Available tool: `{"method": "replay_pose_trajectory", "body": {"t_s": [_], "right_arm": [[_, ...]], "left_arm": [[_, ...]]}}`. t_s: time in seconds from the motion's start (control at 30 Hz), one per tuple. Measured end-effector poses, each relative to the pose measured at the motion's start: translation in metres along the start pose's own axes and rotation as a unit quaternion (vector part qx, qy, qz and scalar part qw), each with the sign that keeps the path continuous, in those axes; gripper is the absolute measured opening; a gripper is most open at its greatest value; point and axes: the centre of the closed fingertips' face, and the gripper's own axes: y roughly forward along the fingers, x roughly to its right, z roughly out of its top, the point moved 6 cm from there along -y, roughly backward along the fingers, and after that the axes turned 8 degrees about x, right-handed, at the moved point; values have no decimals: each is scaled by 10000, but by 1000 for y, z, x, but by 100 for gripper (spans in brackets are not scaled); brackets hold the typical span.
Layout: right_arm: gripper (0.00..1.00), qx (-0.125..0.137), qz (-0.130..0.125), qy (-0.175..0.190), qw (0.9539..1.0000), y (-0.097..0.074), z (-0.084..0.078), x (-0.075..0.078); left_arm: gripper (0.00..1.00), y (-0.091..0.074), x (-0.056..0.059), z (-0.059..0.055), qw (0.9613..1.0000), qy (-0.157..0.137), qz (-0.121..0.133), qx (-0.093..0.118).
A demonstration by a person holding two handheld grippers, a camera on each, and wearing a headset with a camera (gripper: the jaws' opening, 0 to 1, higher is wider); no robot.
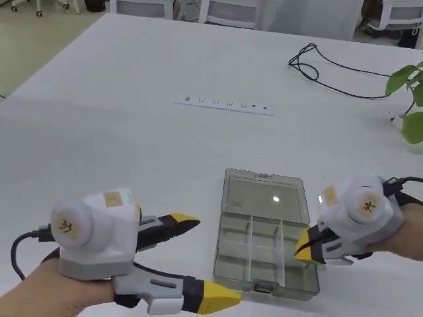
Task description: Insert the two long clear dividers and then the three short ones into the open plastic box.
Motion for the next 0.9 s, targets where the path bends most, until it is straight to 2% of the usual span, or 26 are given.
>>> {"method": "replay_pose_trajectory", "body": {"t_s": [0.53,0.9], "right_arm": [[4,0,-88,47,10000,-1,-1,0],[11,290,-417,306,9982,-21,-2,1]], "left_arm": [[86,-2,0,-2,10000,8,22,-50],[88,-6,-2,-4,9998,112,109,-152]]}}
